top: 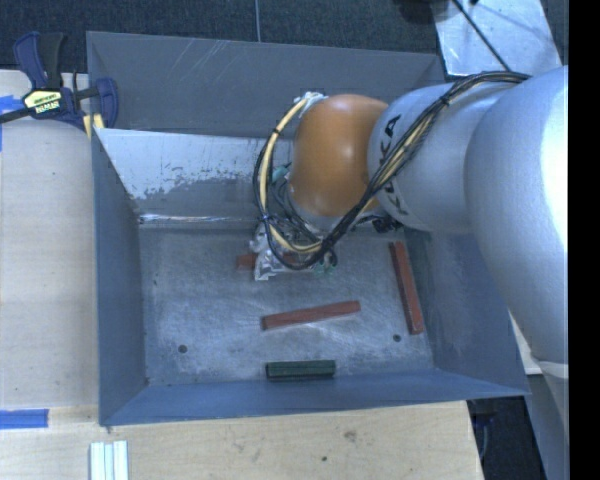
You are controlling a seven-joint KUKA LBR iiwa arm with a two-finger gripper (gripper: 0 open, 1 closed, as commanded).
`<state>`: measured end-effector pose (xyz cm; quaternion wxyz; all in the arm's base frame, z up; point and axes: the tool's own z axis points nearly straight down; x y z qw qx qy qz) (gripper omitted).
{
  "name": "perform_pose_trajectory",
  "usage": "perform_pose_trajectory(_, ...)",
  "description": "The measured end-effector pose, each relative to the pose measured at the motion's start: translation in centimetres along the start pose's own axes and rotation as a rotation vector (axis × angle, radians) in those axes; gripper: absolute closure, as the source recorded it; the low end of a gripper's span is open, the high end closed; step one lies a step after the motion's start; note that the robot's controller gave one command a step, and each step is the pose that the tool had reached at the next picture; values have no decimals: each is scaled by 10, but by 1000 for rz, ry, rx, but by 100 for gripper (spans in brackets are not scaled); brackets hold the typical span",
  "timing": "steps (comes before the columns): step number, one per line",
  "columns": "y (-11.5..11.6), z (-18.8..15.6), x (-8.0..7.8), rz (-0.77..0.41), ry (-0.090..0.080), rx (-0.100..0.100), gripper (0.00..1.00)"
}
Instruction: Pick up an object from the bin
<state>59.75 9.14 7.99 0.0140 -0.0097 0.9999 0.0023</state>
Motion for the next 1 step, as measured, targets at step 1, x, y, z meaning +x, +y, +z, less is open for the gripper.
perform_pose_trajectory(1, -20, -141, -3, -51, 23, 4, 100)
